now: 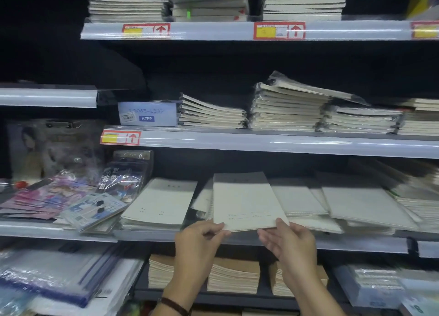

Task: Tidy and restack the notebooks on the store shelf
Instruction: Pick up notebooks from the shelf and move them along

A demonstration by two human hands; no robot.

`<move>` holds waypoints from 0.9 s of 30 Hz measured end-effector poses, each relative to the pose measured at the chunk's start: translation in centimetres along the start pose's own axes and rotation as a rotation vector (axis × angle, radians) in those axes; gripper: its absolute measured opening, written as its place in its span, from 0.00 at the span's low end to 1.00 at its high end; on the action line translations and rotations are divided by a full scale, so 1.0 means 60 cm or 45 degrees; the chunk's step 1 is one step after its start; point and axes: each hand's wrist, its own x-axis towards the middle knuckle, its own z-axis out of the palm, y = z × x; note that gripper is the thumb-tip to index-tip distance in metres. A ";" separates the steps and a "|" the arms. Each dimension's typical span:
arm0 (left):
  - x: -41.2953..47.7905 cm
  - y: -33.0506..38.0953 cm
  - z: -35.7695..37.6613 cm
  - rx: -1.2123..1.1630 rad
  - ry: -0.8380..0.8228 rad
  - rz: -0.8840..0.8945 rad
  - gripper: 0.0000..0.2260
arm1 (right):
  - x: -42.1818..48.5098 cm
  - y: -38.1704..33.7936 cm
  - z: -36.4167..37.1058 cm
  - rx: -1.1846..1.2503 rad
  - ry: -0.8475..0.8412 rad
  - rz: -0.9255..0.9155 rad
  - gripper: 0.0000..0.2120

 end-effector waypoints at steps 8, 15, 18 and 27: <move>0.018 -0.022 -0.030 -0.454 -0.063 -0.255 0.05 | -0.040 0.040 0.076 0.056 -0.177 0.184 0.10; 0.026 0.014 -0.054 -0.939 -0.576 -0.840 0.20 | -0.053 0.048 0.102 0.081 -0.131 0.007 0.07; 0.032 0.006 -0.061 -0.816 -0.503 -0.809 0.18 | -0.075 0.065 0.125 0.079 -0.168 -0.012 0.06; 0.060 -0.065 -0.178 -0.648 -0.192 -0.571 0.09 | -0.099 0.097 0.200 -0.048 -0.380 0.122 0.04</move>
